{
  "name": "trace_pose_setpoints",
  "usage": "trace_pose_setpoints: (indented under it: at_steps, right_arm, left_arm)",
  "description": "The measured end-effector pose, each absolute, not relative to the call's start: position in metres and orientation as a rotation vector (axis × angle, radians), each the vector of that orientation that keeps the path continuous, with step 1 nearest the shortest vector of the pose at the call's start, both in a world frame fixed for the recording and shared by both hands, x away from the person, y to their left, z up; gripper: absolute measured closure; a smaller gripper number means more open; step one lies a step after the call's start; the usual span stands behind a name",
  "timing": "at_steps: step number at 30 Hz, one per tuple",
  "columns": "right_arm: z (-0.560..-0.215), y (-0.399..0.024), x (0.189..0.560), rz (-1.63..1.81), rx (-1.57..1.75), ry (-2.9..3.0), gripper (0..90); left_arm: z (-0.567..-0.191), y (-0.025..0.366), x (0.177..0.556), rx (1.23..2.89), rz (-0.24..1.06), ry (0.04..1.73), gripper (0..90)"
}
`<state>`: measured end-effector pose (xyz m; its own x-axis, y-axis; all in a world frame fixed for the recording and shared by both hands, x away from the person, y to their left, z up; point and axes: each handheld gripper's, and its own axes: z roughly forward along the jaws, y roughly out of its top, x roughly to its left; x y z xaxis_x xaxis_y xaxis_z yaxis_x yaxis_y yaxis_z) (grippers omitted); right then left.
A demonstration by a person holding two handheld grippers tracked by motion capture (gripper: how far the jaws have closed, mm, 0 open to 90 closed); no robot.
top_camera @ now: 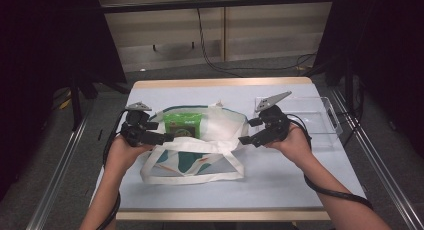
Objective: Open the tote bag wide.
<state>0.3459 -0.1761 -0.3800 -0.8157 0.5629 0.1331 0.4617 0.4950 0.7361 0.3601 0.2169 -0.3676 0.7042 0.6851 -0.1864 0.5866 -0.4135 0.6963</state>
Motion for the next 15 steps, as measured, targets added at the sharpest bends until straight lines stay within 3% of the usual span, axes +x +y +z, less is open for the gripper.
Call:
trace_pose_setpoints:
  at_steps: [15]
  right_arm:
    - [-0.373, -0.174, 0.357, 1.231, 0.92, 2.586, 17.1]
  left_arm:
    - [-0.375, 0.219, 0.353, 2.086, 0.14, 0.965, 12.9]
